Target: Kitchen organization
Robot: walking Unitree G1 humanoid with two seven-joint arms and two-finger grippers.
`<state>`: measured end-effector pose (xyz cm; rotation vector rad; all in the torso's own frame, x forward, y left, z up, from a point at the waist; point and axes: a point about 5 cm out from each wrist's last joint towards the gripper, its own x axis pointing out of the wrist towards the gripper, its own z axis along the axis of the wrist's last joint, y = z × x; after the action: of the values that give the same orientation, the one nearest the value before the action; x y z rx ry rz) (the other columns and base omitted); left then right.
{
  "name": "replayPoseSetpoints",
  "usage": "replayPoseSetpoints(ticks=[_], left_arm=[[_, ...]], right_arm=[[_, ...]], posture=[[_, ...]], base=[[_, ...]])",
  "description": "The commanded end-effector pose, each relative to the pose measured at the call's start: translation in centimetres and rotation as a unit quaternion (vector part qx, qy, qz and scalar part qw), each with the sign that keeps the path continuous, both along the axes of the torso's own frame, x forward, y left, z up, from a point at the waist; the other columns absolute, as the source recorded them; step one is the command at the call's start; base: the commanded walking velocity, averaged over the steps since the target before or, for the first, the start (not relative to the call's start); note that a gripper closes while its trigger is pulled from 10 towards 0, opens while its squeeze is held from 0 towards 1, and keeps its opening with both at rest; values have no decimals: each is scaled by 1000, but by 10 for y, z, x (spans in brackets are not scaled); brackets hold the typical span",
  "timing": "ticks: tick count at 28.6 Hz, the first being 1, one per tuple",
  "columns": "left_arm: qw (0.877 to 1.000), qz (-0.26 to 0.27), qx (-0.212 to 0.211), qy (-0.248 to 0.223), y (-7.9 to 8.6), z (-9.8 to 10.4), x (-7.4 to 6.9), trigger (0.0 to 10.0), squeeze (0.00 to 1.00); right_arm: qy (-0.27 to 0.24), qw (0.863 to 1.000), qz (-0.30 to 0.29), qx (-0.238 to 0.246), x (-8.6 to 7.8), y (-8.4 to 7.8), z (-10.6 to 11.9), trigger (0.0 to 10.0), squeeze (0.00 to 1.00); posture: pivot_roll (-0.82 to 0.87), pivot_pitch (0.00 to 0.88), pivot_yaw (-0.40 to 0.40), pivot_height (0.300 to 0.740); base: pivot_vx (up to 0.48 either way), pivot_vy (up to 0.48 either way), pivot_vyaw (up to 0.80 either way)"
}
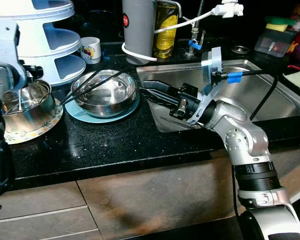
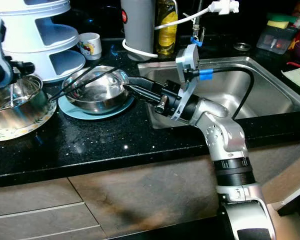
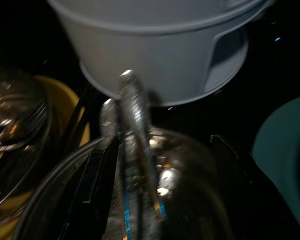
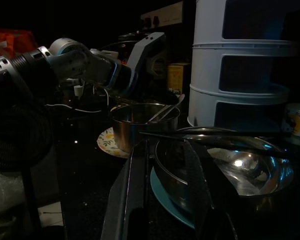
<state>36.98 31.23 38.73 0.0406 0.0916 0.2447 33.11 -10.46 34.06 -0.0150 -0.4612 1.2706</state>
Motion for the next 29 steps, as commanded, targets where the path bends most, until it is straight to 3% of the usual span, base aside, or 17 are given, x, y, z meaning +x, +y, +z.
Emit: replayPoseSetpoints(ticks=[1,8,11,21,29], left_arm=[[1000,5,-12,11,7,-4,-4,10000,0],[996,-10,-19,88,1,-15,-7,10000,0],[995,-13,-18,98,0,-22,-5,10000,0],[995,-21,-18,99,-6,-33,2,10000,0],[997,-36,-32,65,-10,-40,11,10000,0]], right_arm=[[0,1000,7,-11,-1,2,1,10000,0],[-2,1000,9,-12,0,2,1,10000,0],[-3,1000,9,-13,0,3,1,10000,0],[-5,1000,9,-13,-1,3,1,10000,0],[-6,1000,8,-10,-1,3,1,10000,0]], posture=[[44,228,4,740],[47,222,5,740],[48,221,4,740],[43,212,8,740],[44,210,8,740]], base=[[0,0,0],[0,0,0],[0,0,0],[0,0,0],[0,0,0]])
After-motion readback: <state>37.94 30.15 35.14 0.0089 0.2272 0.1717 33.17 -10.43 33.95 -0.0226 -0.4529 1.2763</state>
